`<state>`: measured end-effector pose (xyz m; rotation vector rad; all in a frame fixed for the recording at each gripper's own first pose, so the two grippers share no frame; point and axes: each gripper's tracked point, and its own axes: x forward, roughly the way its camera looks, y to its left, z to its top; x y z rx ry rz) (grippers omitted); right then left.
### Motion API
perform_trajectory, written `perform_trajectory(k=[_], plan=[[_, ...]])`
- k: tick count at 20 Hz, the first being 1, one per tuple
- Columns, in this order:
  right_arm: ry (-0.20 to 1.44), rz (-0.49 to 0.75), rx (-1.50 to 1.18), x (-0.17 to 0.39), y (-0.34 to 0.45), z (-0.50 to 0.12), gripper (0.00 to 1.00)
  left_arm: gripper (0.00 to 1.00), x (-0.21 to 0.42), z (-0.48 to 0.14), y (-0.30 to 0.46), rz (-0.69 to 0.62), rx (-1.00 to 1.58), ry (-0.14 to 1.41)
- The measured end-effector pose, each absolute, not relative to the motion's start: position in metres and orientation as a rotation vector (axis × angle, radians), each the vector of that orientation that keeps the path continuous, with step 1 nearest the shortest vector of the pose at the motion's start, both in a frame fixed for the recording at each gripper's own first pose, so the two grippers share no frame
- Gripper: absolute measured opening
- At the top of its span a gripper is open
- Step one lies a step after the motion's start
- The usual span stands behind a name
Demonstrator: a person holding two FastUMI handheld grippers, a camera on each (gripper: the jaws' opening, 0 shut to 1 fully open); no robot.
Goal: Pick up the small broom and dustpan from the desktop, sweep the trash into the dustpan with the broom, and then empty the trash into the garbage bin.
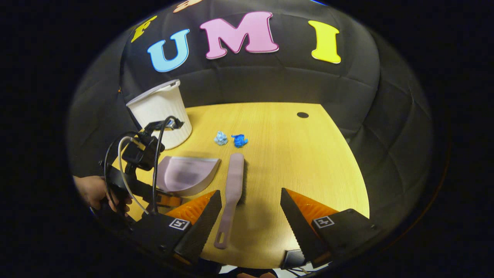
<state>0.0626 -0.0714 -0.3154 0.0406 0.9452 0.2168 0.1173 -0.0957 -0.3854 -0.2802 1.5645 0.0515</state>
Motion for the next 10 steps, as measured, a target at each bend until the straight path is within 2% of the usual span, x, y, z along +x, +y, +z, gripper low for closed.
perform_trajectory(k=[4, 8, 10], plan=[[1.159, 0.226, 0.096, 0.052, -0.044, -0.346, 0.99, 0.30, 0.121, -0.388, -0.095, 0.015, -0.283, 1.538], [1.479, 0.097, 0.175, 0.030, -0.042, -0.387, 0.99, 0.29, 0.124, -0.386, -0.092, -0.020, -0.292, 1.494], [1.572, 0.045, 0.207, 0.024, -0.043, -0.398, 0.99, 0.29, 0.125, -0.386, -0.093, -0.044, -0.308, 1.467]])
